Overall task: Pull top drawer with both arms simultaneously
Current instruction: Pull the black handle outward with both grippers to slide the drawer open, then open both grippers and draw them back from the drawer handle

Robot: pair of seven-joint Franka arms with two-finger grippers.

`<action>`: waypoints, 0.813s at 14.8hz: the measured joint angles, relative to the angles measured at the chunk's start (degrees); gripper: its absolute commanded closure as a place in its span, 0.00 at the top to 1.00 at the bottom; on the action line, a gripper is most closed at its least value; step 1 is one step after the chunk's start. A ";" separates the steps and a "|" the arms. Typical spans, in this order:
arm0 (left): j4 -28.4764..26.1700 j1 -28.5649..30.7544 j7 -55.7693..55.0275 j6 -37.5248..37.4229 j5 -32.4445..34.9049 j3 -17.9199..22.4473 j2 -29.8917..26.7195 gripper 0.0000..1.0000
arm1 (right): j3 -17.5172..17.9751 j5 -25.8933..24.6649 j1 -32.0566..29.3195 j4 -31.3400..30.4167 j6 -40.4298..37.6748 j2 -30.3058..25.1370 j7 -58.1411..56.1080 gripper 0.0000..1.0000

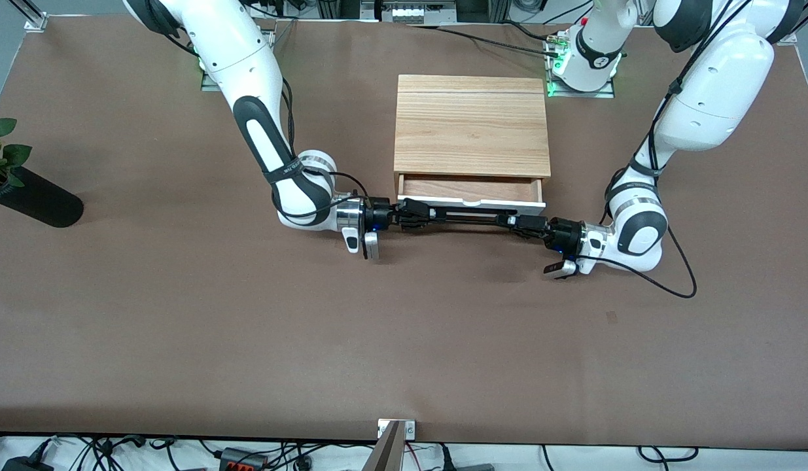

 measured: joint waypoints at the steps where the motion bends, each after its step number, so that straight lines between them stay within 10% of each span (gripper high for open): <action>1: 1.00 -0.04 -0.67 0.00 0.00 -0.02 0.47 0.01 | 0.00 -0.07 -0.21 0.76 0.00 0.48 0.23 0.05; 8: 4.38 -0.15 -2.40 0.21 0.00 -0.10 2.07 0.11 | 0.00 -0.34 -0.91 3.68 0.00 2.31 1.93 0.05; 9: 4.46 -0.15 -2.50 0.28 0.00 -0.11 2.08 0.25 | 0.00 -0.34 -0.94 3.82 0.00 2.39 1.97 0.05; 11: 4.89 0.11 -3.47 1.27 -0.58 0.23 2.11 1.00 | 0.00 -0.68 -1.12 3.92 -0.25 2.50 2.08 0.05; 12: 5.66 0.85 -4.22 1.70 -0.79 0.78 2.15 1.00 | 0.00 -1.21 -1.37 3.89 -0.66 2.51 2.33 0.05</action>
